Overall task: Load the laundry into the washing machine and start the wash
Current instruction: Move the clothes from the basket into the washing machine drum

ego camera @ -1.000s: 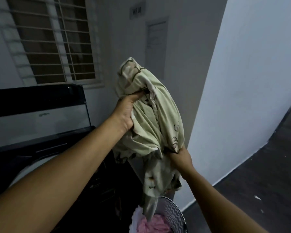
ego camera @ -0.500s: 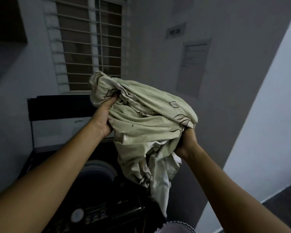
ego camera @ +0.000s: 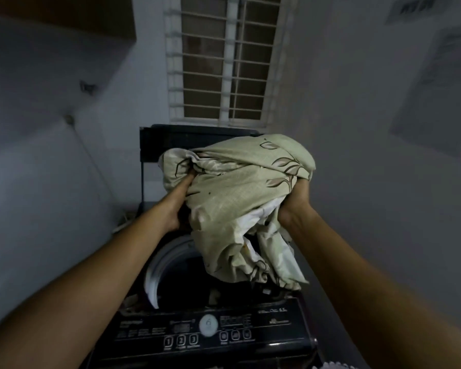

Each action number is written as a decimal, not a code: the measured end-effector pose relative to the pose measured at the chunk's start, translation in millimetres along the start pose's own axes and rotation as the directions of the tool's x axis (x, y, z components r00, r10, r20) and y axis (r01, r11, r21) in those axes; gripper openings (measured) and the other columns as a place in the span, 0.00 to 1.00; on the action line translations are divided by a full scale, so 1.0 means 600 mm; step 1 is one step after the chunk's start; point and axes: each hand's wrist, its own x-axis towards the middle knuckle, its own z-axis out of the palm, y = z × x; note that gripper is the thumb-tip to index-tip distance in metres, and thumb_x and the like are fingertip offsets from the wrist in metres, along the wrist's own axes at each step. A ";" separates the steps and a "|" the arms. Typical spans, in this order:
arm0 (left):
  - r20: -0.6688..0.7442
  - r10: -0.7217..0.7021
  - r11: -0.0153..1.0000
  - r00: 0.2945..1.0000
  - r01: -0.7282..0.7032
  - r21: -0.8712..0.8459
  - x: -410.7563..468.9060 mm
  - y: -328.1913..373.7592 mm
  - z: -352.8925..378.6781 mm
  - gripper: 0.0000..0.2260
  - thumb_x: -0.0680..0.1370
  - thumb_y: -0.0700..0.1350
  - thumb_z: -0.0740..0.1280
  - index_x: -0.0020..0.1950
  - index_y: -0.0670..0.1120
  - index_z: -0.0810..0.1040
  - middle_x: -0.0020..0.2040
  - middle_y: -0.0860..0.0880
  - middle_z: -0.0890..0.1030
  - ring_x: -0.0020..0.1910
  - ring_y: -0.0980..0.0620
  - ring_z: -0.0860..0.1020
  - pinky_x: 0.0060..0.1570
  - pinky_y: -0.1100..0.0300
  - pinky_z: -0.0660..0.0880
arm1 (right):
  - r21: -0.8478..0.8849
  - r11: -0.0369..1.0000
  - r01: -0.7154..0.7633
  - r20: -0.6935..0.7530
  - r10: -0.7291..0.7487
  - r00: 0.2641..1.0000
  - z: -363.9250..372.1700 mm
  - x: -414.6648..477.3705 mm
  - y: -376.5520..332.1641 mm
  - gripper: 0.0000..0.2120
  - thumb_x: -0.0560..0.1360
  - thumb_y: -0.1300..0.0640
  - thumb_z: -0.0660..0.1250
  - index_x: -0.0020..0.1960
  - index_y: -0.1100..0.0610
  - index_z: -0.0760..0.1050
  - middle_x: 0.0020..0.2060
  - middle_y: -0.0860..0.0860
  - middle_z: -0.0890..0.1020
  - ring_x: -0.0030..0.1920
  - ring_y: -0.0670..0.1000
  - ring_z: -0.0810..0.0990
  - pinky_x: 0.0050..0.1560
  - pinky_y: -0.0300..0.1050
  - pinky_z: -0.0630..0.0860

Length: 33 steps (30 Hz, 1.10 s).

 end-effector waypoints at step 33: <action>0.303 0.010 -0.034 0.953 -0.303 0.952 0.298 -0.349 -0.197 0.41 0.72 0.59 0.73 0.80 0.54 0.57 0.80 0.46 0.54 0.79 0.40 0.53 0.75 0.47 0.56 | -0.853 -0.363 0.376 0.126 0.555 0.822 -0.212 0.228 0.456 0.50 0.71 0.36 0.73 0.83 0.47 0.49 0.81 0.56 0.53 0.80 0.63 0.53 0.75 0.62 0.59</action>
